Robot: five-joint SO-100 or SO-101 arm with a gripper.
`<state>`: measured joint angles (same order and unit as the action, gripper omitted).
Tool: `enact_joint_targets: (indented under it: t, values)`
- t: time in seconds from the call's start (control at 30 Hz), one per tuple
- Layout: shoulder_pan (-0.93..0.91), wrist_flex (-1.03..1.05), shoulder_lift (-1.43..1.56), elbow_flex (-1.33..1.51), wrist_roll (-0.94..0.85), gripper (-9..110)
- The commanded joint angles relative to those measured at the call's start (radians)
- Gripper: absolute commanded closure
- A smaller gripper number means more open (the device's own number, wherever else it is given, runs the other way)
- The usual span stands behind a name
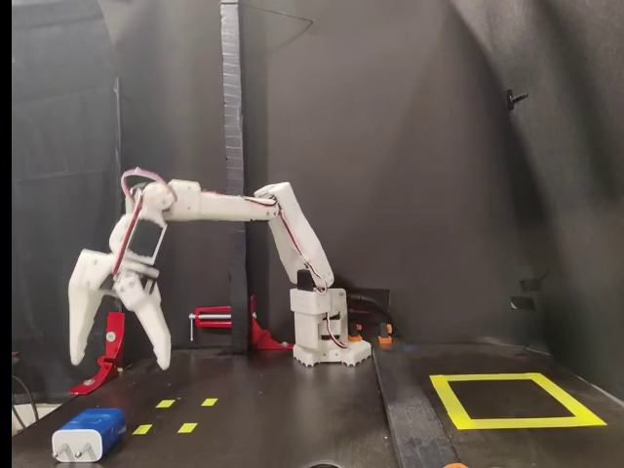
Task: Grasp the block and place it in the designated area.
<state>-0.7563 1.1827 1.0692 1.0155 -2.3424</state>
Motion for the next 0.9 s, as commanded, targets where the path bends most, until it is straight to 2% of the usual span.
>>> enact_joint_targets:
  t: [0.0,0.6,0.87]
  values:
    - [-0.002,-0.020,-0.005,-0.011,0.008,57]
    - [0.031,-0.186,-0.161,-0.012,0.051,57]
    - [0.031,-0.189,-0.192,-0.012,0.052,57]
